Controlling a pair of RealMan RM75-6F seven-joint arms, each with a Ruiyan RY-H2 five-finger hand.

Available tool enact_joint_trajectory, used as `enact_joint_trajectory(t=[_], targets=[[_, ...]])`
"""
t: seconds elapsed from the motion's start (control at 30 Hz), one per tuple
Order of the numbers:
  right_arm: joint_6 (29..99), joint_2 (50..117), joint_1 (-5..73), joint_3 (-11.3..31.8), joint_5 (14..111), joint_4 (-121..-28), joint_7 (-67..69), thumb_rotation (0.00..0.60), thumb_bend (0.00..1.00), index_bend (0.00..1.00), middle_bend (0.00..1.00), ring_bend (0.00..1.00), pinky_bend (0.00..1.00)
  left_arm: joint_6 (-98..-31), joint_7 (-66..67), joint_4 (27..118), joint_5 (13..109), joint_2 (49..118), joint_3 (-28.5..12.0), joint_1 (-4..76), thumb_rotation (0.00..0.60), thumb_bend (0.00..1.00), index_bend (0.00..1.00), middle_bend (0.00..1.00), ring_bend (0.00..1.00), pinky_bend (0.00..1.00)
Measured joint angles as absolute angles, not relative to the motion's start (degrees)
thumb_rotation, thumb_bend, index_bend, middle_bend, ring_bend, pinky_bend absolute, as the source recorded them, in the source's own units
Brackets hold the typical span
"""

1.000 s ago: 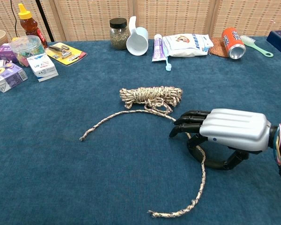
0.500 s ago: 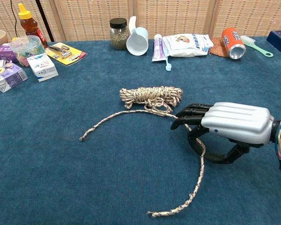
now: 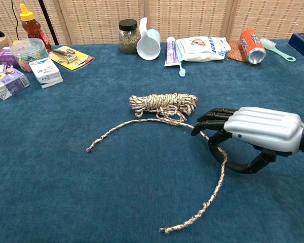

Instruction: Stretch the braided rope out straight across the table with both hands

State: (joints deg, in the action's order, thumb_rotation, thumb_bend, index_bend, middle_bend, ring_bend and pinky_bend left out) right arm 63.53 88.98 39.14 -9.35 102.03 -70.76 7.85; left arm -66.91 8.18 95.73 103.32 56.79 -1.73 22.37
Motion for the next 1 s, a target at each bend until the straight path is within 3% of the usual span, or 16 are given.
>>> enact_joint_trajectory(t=[0.3,0.57,1.0], targets=[[62.71,89.04,38.76,-9.05,101.35,-70.55,7.86,0.600,0.48,0.58,0.16,0.00,0.00,-64.36,5.84,85.35,111.34,64.27,0.11,29.12,0.600,0.23,0.38,0.00,0.00,0.00],[62.38,89.55,38.65,-8.87,101.22,-69.73,8.61,0.600,0.48,0.58,0.16,0.00,0.00,-65.61,1.25,75.83,114.23,71.63,1.81,33.62,0.600,0.37,0.41,0.00,0.00,0.00],[61.82,90.32,38.39,-8.70,100.75,-68.24,10.02,0.600,0.48,0.58,0.16,0.00,0.00,-64.93,-2.52,68.40,115.23,79.31,4.21,38.79,0.600,0.38,0.37,0.00,0.00,0.00]])
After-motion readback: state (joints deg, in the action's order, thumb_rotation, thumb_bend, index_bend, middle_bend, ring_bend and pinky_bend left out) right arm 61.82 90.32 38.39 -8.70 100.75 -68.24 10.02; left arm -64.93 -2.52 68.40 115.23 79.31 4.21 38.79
